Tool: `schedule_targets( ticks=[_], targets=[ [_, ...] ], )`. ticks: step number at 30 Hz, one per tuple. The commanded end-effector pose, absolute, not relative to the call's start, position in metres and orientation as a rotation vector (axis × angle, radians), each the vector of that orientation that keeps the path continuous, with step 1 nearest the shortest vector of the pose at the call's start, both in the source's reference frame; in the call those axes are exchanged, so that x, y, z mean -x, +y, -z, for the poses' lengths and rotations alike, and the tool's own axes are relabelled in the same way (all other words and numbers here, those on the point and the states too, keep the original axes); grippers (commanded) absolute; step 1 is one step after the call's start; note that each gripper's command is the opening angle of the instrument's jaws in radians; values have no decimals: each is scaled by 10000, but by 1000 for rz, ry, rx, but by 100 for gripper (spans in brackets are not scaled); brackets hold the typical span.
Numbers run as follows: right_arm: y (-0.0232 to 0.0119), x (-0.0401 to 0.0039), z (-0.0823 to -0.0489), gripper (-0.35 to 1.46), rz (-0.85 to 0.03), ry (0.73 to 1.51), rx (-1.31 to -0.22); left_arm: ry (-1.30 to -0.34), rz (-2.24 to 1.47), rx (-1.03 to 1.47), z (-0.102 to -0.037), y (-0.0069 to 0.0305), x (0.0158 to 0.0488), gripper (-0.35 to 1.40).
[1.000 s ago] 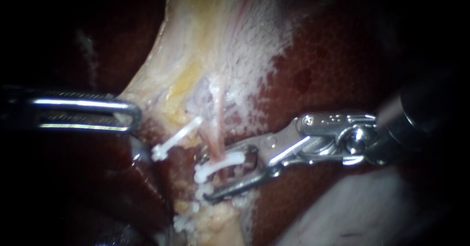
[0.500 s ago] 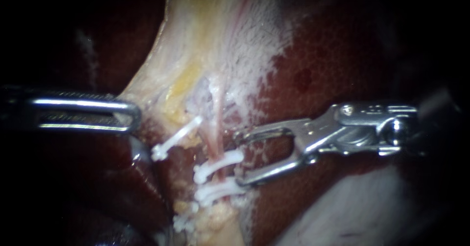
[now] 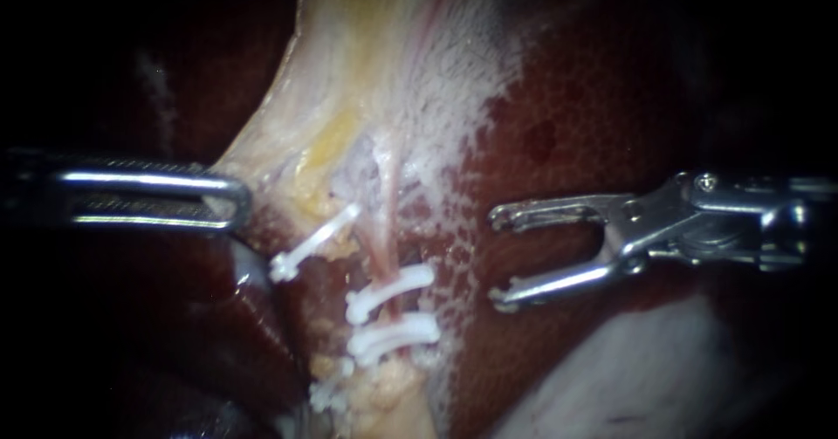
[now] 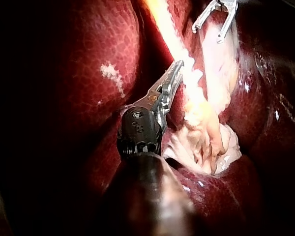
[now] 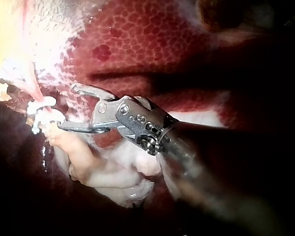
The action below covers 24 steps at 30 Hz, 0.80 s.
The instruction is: Going back third clip right tube
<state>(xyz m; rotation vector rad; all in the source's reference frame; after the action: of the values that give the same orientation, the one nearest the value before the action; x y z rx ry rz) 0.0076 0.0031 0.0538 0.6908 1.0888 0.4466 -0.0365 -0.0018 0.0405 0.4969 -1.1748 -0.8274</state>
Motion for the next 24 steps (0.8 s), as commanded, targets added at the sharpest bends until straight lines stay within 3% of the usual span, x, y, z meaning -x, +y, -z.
schedule_targets(
  ticks=[1,24],
  targets=[
    [32,-75,-536,60,-440,1091,-688,-1175,827,-497,-407,-18,364,-35],
    [27,-76,-532,60,-424,1095,-688,-1122,822,-526,-494,-54,392,-35]
  ],
)
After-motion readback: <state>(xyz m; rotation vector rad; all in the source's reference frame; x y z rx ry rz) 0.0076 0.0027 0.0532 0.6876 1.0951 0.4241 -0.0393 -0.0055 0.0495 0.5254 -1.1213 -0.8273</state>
